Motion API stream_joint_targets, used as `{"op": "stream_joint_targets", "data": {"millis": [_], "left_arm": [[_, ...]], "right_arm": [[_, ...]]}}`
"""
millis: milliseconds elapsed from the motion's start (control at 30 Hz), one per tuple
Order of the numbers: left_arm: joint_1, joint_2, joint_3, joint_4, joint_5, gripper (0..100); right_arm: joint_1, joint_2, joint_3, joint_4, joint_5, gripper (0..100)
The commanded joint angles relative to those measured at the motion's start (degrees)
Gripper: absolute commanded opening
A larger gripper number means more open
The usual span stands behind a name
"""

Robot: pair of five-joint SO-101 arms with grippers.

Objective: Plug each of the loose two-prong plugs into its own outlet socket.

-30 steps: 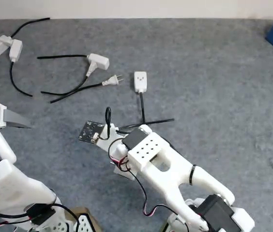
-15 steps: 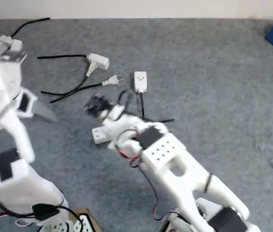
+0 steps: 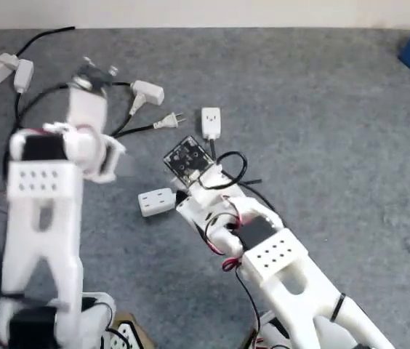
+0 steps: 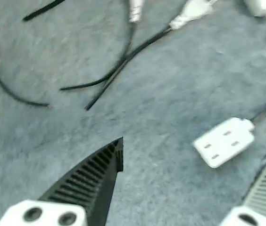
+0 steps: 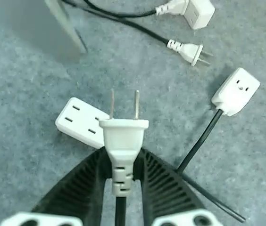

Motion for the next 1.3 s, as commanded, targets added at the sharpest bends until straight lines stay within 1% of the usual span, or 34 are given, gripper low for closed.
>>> {"op": "stream_joint_targets", "data": {"millis": [0,67,200,233,333,567,733,867,1033,1267], "left_arm": [[5.32,-10.15,8.22,-2.46,-2.81,42],[6.37,-11.91,10.95,-2.73,-3.16,45],[6.64,-13.58,12.18,-2.73,-3.25,56],[6.64,-13.58,11.91,-2.73,-3.25,57],[6.64,-13.49,11.82,-2.81,-3.25,55],[5.32,-13.49,12.35,-2.99,-4.31,50],[3.12,-13.49,16.75,-8.44,-4.92,50],[2.59,-13.49,20.00,-11.08,-4.92,50],[2.68,-13.49,20.62,-11.43,-4.92,50],[2.59,-13.67,20.26,-11.43,-4.92,50]], "right_arm": [[-3.47,-3.56,1.19,-0.84,-0.53,0.8],[-5.49,-5.85,2.42,-0.75,-0.53,0.8],[-7.78,-10.77,2.86,2.86,-0.62,0.8],[-7.96,-11.91,2.86,4.09,-0.62,0.8],[-8.48,-15.34,2.95,6.29,-2.11,0.8],[-8.40,-22.55,2.68,12.09,-2.46,0.8],[-8.48,-25.54,0.75,16.75,-2.20,0.8],[-8.48,-25.45,-3.21,20.53,-2.11,0.8],[-8.48,-25.36,-5.14,22.55,-2.11,0.8],[-8.48,-25.27,-4.35,22.37,-2.11,0.8]]}}
